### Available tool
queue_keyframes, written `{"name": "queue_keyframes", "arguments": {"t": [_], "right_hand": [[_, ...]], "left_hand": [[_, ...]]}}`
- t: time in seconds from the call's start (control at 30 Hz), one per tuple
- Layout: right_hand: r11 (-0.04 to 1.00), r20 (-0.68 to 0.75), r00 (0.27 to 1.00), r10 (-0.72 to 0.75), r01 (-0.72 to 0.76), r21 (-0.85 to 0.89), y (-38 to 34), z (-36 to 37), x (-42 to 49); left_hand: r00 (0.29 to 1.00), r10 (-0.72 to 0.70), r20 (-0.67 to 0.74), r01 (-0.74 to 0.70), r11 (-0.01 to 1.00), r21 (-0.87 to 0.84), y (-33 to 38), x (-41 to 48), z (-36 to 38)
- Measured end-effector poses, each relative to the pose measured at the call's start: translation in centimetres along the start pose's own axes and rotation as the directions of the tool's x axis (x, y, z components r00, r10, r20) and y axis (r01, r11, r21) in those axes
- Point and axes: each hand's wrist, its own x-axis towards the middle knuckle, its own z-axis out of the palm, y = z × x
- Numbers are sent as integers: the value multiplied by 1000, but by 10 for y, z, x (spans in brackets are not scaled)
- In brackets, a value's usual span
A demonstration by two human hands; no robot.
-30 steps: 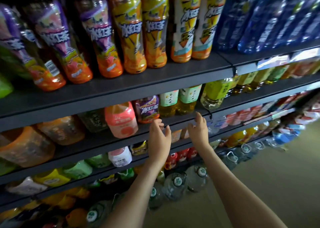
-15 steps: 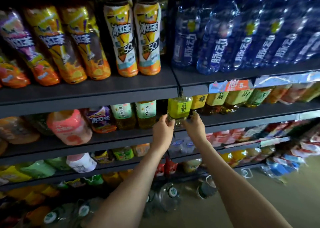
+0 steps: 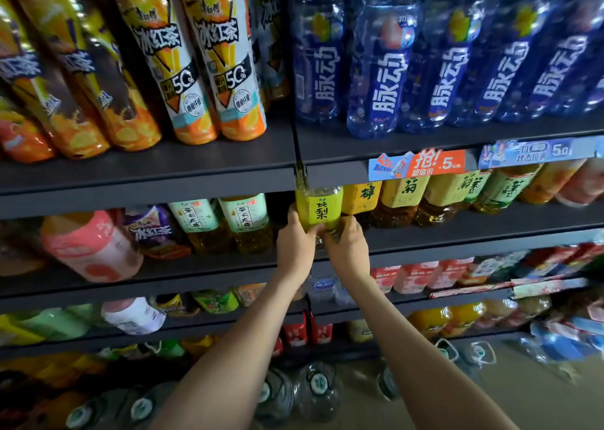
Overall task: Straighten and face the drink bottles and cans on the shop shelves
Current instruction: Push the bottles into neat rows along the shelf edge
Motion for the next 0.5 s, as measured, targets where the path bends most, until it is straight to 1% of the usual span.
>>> {"name": "queue_keyframes", "arguments": {"t": [0.07,0.23,0.3,0.37,0.4,0.43,0.5], "right_hand": [[1000,-30,999,-21,21,11,3,7,3],[995,-76,994,-81,85,52,13,16,12],[987,-185,976,-117,135,87,21,16,11],[983,-336,939,-78,128,130,30,14,10],[983,-380,924,-40,105,152,33,13,11],[983,-389,921,-9,79,163,37,13,14],[986,-345,938,24,34,161,44,13,20]], "left_hand": [[999,32,-15,-32,999,-4,-9,5,6],[999,37,-17,-38,998,-55,-24,20,16],[999,31,-23,-33,995,-90,-30,24,21],[999,30,-44,-35,992,-121,-33,24,27],[998,31,-57,-38,990,-138,-35,23,30],[997,32,-69,-42,988,-149,-35,22,33],[995,34,-95,-49,986,-160,-38,21,40]]}}
